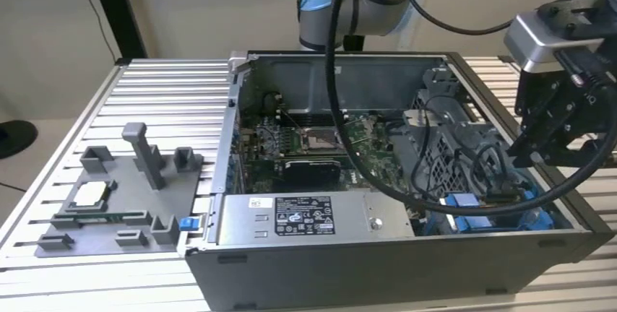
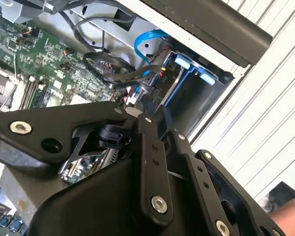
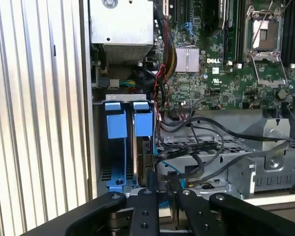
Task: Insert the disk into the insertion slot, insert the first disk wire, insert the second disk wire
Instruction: 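Insert the second disk wire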
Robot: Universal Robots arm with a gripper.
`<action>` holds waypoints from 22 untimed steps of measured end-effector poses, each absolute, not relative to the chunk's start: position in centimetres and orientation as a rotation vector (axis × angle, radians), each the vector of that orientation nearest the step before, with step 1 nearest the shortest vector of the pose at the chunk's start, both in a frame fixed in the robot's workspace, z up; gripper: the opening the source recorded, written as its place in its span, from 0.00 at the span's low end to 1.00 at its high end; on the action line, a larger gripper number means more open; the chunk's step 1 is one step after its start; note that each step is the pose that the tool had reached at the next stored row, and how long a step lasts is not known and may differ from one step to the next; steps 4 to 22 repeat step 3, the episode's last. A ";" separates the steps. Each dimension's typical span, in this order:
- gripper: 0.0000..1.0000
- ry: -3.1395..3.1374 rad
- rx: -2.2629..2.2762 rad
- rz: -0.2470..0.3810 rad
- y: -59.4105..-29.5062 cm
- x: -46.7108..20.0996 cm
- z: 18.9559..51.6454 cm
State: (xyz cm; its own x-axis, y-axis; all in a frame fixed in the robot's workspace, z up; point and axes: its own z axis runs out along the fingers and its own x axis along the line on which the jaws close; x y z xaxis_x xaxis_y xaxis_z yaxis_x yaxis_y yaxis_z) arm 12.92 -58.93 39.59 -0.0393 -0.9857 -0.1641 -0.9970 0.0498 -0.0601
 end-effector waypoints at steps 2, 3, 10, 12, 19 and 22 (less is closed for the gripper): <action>1.00 2.153 -2.059 0.105 -58.9 12.9 39.6; 1.00 2.153 -2.059 0.105 -58.9 12.9 39.6; 1.00 2.153 -2.059 0.105 -58.9 12.9 39.6; 1.00 2.153 -2.059 0.105 -58.9 12.9 39.6; 1.00 2.153 -2.059 0.105 -58.9 12.9 39.6; 1.00 2.153 -2.059 0.105 -58.9 12.9 39.6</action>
